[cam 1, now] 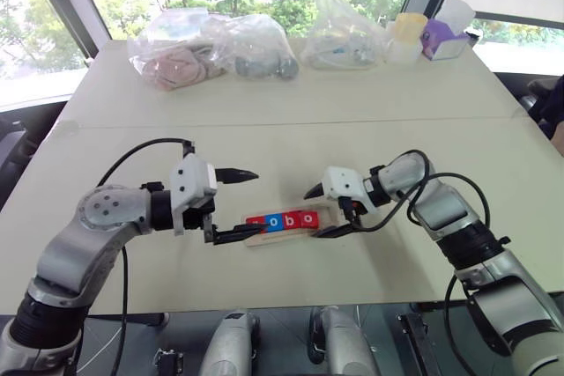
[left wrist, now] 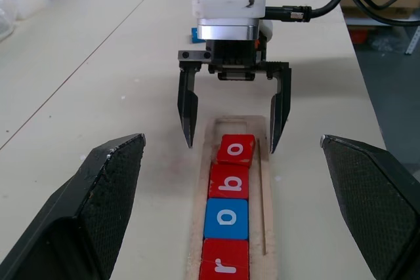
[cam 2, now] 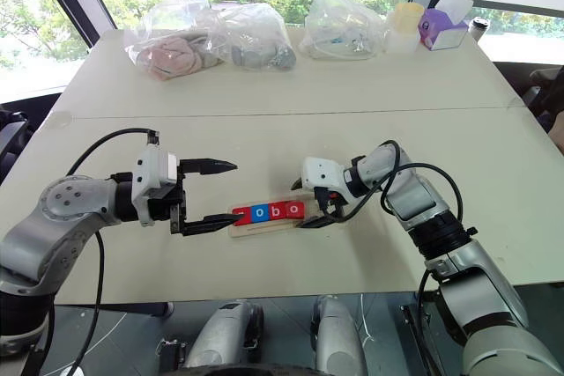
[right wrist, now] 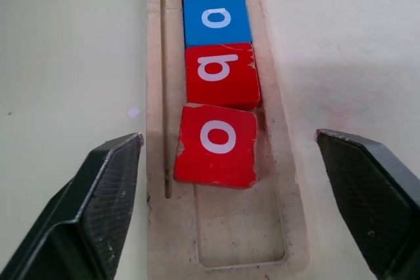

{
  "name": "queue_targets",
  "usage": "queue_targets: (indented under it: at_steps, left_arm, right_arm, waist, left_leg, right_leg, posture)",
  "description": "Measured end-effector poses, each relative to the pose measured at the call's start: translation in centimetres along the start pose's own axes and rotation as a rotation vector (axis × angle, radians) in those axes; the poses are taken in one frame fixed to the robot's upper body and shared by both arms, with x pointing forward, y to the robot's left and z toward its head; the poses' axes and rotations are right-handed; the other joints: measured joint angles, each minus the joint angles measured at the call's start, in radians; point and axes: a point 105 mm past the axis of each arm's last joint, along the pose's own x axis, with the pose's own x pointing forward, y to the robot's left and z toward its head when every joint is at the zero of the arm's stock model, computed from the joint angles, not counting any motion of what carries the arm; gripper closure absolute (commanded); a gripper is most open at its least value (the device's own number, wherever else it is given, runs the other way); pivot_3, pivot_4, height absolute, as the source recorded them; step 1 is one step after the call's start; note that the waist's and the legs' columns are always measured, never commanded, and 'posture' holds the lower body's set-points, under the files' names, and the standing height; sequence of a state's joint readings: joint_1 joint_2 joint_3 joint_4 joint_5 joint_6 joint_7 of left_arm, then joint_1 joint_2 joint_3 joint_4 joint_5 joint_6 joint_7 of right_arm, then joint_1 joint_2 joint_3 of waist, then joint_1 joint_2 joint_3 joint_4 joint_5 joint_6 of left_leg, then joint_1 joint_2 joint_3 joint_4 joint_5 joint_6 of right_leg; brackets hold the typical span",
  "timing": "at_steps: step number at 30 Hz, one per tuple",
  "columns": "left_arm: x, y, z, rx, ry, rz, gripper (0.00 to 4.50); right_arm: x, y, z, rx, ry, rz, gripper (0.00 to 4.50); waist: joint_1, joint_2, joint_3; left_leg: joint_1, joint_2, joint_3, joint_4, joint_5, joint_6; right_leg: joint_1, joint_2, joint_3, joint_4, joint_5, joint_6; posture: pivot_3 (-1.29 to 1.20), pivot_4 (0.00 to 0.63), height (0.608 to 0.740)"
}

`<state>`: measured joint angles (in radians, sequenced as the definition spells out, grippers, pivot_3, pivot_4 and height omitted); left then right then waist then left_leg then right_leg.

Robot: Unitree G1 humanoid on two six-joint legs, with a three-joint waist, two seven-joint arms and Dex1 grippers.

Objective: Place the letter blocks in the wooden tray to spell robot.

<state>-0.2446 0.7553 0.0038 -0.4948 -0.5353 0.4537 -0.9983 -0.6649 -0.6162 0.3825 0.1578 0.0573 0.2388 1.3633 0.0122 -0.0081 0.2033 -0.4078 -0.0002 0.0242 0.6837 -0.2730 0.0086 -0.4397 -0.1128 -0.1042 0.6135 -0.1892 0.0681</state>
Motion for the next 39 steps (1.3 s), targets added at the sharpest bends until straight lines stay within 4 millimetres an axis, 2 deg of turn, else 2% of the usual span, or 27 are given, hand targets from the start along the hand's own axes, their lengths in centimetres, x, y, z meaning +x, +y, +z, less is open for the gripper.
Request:
queue_targets:
  at_steps: [5,8,21,29,39]
  left_arm:
    - [0.0,-0.1,-0.1,-0.005,0.001,0.0,0.0]
    - [0.0,-0.3,-0.2,-0.007,-0.003,-0.002,0.0]
    - [0.2,-0.4,-0.2,-0.008,-0.008,-0.01,0.0]
    - [0.3,-0.1,0.0,-0.001,-0.01,-0.006,0.0]
    - [0.3,-0.2,-0.1,-0.009,-0.008,-0.004,0.0]
  right_arm:
    - [-0.5,-1.1,1.4,0.019,-0.063,-0.08,0.03]
    - [-1.0,-1.2,1.7,0.015,-0.063,-0.088,0.03]
    - [-0.8,-0.6,1.0,0.019,-0.043,-0.069,0.03]
    - [-0.5,-1.1,-0.8,0.01,0.01,-0.095,0.03]
    - [-0.5,-1.3,-0.7,0.0,0.013,-0.096,0.03]
  waist:
    - [0.0,0.0,0.0]
    - [0.001,0.0,0.0]
    - [0.0,0.0,0.0]
    - [0.0,0.0,0.0]
    - [0.0,0.0,0.0]
  left_leg:
    - [0.0,0.0,0.0,0.0,0.0,0.0]
    - [0.0,0.0,0.0,0.0,0.0,0.0]
    - [0.0,0.0,0.0,0.0,0.0,0.0]
    - [0.0,-0.001,0.0,0.0,0.0,0.0]
    - [0.0,0.0,0.0,0.0,0.0,0.0]
  right_leg:
    - [0.0,0.0,0.0,0.0,0.0,0.0]
    - [0.0,0.0,0.0,0.0,0.0,0.0]
    - [0.0,0.0,0.0,0.0,0.0,0.0]
    - [0.0,0.0,0.0,0.0,0.0,0.0]
    - [0.0,0.0,0.0,0.0,0.0,0.0]
  posture:
    - [0.0,0.15,0.74]
    - [0.0,0.15,0.74]
    - [0.0,0.15,0.74]
    - [0.0,0.15,0.74]
    - [0.0,0.15,0.74]
